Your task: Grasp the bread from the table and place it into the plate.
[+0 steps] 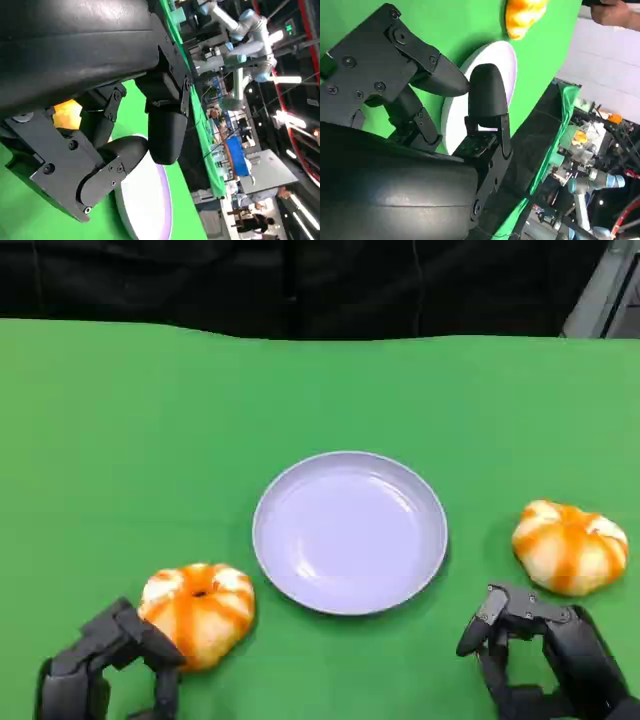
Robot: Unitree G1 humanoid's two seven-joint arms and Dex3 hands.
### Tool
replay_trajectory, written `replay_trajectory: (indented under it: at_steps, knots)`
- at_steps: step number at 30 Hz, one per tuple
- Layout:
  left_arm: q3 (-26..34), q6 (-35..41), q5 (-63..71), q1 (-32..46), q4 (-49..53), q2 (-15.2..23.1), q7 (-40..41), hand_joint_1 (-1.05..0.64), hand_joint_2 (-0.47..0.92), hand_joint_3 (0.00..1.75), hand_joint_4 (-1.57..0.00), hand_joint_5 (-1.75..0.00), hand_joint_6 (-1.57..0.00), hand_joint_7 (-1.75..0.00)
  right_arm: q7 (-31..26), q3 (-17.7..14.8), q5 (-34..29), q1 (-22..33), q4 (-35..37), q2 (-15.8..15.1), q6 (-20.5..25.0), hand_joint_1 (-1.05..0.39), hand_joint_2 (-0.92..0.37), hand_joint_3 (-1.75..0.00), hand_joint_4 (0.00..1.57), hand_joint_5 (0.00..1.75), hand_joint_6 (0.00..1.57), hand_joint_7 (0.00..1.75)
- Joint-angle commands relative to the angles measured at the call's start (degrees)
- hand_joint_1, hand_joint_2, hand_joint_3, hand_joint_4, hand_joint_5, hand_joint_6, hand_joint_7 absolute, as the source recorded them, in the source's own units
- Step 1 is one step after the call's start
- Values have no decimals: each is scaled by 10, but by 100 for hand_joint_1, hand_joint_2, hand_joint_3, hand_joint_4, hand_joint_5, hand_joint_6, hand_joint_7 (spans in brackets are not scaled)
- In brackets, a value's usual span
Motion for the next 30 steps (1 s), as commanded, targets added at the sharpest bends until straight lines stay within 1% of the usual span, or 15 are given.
replay_trajectory:
  at_steps: [1,7,14,16,18,19,20,21,22,23,25,26,27,29,30]
  knots:
    - [8,-12,2,-2,3,3,12,-17,34,148,-79,-173,-75,-156,-5,-8,12,-11,13,-1,-21,-62,-32,-145,87,175,82,148]
    - [10,-17,-1,-5,1,6,14,-20,34,146,-79,-172,-74,-156,-9,-11,14,-16,24,3,-32,-62,-30,-147,86,175,81,148]
    - [18,-19,10,-6,-3,9,22,-24,32,147,-78,-171,-75,-155,-17,-9,9,-15,23,3,-32,-62,-31,-148,88,175,80,150]
    - [19,-26,14,-8,-3,12,23,-23,33,145,-77,-168,-75,-151,-14,-8,13,-15,24,4,-32,-62,-30,-148,88,175,80,150]
    - [21,-33,21,-11,-2,14,25,-23,35,139,-76,-160,-73,-143,-13,-8,15,-16,25,5,-33,-62,-30,-148,88,175,80,150]
    - [22,-38,23,-13,-2,15,26,-22,39,129,-74,-151,-72,-132,-13,-8,14,-16,25,4,-33,-62,-30,-148,88,175,80,150]
    - [23,-39,24,-14,-2,15,27,-20,44,118,-72,-140,-71,-115,-14,-8,13,-17,26,4,-34,-61,-30,-147,89,175,80,150]
    - [23,-39,24,-15,-3,16,28,-19,45,114,-71,-134,-70,-106,-14,-8,12,-17,26,4,-34,-61,-30,-147,89,175,80,150]
    - [27,-36,37,-14,-8,16,34,-19,46,112,-70,-131,-70,-101,-13,-8,14,-17,27,5,-34,-61,-31,-147,89,175,80,150]
    - [30,-31,49,-12,-15,17,39,-20,46,106,-68,-120,-65,-88,-13,-8,14,-17,26,5,-33,-61,-31,-147,89,175,80,150]
    - [34,-23,78,-8,-29,22,50,-23,49,95,-64,-109,-59,-73,-14,-8,12,-17,24,5,-30,-61,-31,-146,89,175,80,150]
    - [37,-21,91,-6,-34,24,55,-24,50,92,-63,-107,-58,-70,-14,-8,12,-16,23,5,-29,-61,-31,-146,89,175,80,150]
    - [42,-12,115,-4,-46,27,66,-25,53,85,-61,-104,-56,-65,-15,-8,11,-15,22,5,-29,-61,-31,-146,89,175,80,150]
    - [48,8,153,2,-69,31,85,-33,61,64,-56,-97,-52,-57,-15,-8,10,-15,22,5,-29,-61,-30,-146,88,175,80,150]
    - [50,28,177,9,-91,35,93,-34,63,59,-55,-96,-51,-56,-16,-8,9,-15,21,5,-29,-61,-30,-146,88,175,80,150]
